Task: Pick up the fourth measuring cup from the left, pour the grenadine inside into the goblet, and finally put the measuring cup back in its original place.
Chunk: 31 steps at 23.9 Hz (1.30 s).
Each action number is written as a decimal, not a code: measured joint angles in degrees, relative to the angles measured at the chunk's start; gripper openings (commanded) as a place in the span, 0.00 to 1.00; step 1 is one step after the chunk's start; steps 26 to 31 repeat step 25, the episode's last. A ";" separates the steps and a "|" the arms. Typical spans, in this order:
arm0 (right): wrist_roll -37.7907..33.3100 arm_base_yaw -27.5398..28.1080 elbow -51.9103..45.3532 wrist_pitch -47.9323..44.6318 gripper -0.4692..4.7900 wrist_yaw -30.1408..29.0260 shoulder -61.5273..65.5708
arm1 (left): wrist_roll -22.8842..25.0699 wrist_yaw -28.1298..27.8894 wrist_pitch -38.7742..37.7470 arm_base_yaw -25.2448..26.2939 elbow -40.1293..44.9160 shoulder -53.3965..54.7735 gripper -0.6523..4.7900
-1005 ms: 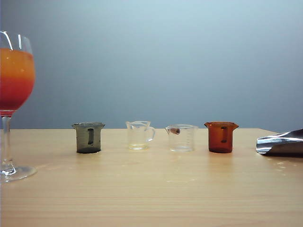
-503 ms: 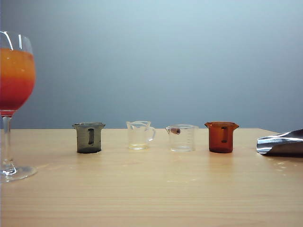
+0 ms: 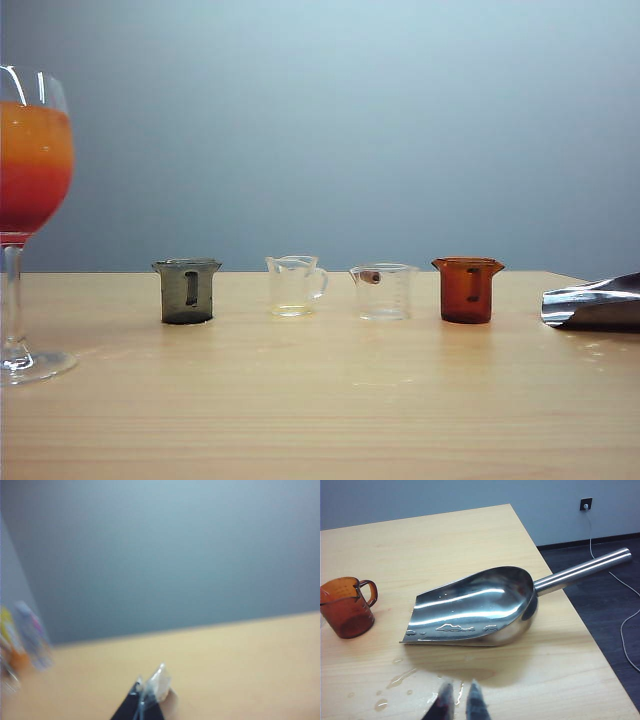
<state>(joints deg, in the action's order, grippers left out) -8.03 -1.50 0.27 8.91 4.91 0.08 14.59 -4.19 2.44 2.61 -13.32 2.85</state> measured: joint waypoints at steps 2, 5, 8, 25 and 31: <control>0.00 0.00 0.00 0.02 0.18 0.00 0.00 | -6.64 1.62 -0.59 0.00 6.88 0.11 0.11; 0.00 -0.02 0.00 0.02 0.17 0.00 0.00 | -8.50 3.21 -0.59 0.00 10.23 0.00 0.11; 0.00 -0.02 0.00 0.02 0.17 0.02 0.00 | -8.85 3.37 -0.24 0.00 12.33 -0.83 0.11; 0.00 -0.02 0.00 0.02 0.18 0.00 0.00 | -4.94 2.89 -4.20 0.00 12.92 -2.78 0.11; 0.00 -0.02 0.00 0.02 0.18 0.00 0.00 | -4.94 2.89 -4.20 0.00 12.92 -2.78 0.11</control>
